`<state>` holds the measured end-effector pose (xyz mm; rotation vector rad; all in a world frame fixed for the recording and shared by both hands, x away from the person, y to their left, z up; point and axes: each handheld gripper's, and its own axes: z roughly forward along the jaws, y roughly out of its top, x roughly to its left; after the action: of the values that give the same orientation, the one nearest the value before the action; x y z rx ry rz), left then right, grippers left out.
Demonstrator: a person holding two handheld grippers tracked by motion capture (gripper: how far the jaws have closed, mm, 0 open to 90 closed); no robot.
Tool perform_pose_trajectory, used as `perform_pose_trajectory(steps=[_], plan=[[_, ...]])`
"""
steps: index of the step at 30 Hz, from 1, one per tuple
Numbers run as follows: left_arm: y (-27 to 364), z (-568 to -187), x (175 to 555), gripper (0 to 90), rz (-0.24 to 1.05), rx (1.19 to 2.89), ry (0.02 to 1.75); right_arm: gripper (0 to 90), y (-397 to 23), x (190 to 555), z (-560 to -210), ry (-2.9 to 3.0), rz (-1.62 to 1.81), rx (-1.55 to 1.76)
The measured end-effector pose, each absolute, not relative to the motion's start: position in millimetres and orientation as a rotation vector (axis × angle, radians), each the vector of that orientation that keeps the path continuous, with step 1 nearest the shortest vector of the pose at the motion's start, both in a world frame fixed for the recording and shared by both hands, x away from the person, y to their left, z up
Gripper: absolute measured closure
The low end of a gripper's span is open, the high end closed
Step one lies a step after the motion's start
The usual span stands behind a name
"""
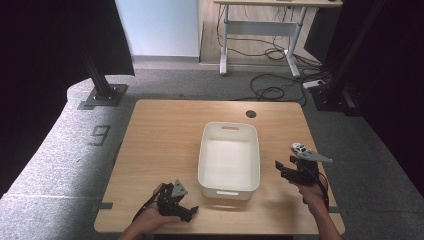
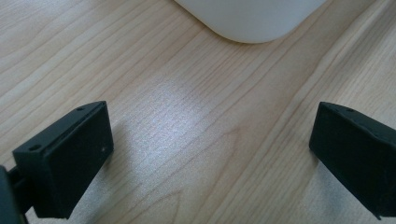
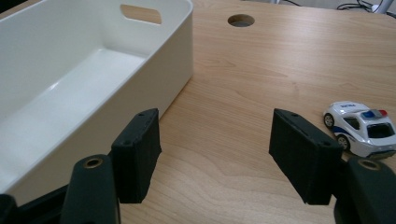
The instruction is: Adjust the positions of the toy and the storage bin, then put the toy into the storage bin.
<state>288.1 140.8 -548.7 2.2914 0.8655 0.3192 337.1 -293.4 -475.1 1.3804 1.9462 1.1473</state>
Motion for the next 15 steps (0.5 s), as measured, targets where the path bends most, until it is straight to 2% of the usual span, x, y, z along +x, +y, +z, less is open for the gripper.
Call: perform_pose_trajectory(steps=[15], plan=[[141, -549, 288, 0.0, 0.318, 2.291, 0.866, 33.0, -317, 342, -478, 1.894, 1.09, 1.408]])
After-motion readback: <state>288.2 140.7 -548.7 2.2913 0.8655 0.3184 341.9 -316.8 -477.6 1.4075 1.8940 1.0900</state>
